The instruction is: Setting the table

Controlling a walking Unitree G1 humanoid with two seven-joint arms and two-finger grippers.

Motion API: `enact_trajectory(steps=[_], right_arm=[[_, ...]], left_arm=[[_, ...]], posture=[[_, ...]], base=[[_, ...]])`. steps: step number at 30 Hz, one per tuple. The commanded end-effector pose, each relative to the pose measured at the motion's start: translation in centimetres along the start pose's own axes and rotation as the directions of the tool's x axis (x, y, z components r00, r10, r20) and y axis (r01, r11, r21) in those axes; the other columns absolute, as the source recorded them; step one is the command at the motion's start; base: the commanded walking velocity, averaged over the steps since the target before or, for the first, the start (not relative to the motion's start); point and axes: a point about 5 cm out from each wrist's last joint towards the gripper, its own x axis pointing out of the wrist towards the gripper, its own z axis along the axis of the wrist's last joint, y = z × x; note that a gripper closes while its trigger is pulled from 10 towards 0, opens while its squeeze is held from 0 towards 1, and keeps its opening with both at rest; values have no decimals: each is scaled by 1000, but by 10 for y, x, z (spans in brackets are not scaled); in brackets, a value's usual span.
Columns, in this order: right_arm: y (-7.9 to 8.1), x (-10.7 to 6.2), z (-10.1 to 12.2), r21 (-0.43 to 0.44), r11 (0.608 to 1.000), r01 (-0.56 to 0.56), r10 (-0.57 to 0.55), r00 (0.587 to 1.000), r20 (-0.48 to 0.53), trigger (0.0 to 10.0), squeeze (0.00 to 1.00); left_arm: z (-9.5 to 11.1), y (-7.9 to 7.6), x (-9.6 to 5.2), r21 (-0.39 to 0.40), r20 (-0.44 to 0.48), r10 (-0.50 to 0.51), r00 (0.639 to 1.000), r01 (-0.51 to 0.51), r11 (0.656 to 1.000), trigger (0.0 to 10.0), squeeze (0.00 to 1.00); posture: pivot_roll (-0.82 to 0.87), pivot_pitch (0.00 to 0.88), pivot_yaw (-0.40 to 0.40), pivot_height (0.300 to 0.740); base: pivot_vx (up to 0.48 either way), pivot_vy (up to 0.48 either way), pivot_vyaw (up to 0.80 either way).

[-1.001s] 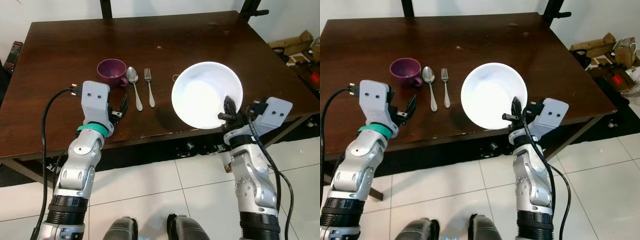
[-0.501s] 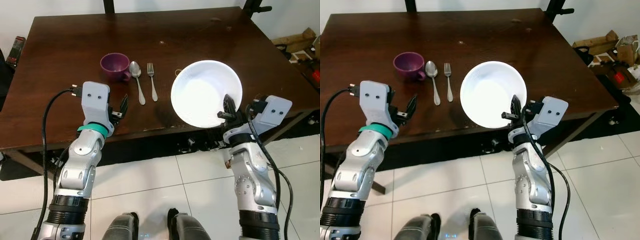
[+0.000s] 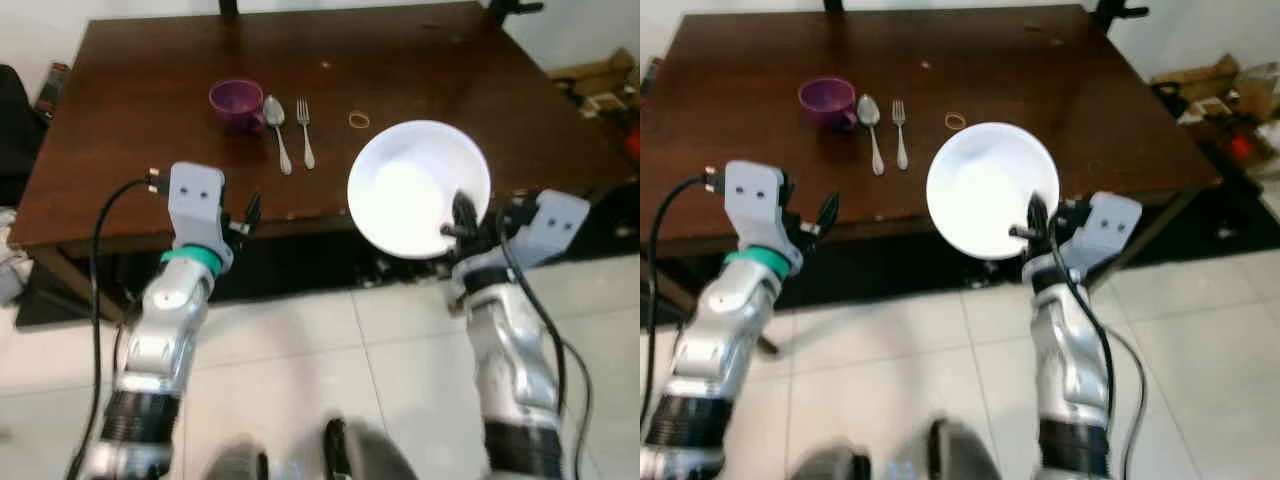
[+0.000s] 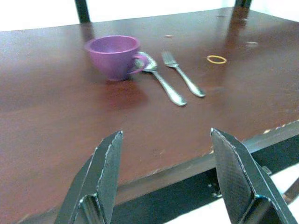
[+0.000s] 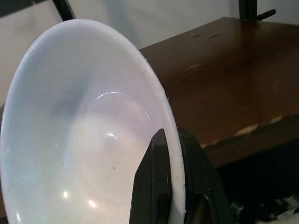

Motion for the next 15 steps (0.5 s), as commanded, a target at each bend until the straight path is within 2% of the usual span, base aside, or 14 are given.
enact_trajectory(steps=[1,15], right_arm=[[1,-1,0,5,1000,-2,2,1000,5,10000,0],[3,-1,0,13,1000,-11,11,1000,7,10000,0]], left_arm=[[-5,-1,-2,3,-15,0,1000,0,1000,10000,0],[-5,-2,-2,2,-16,-7,1000,7,1000,10000,0]], posture=[[43,43,35,740],[44,39,41,740]], base=[[-326,0,0],[-327,0,0]])
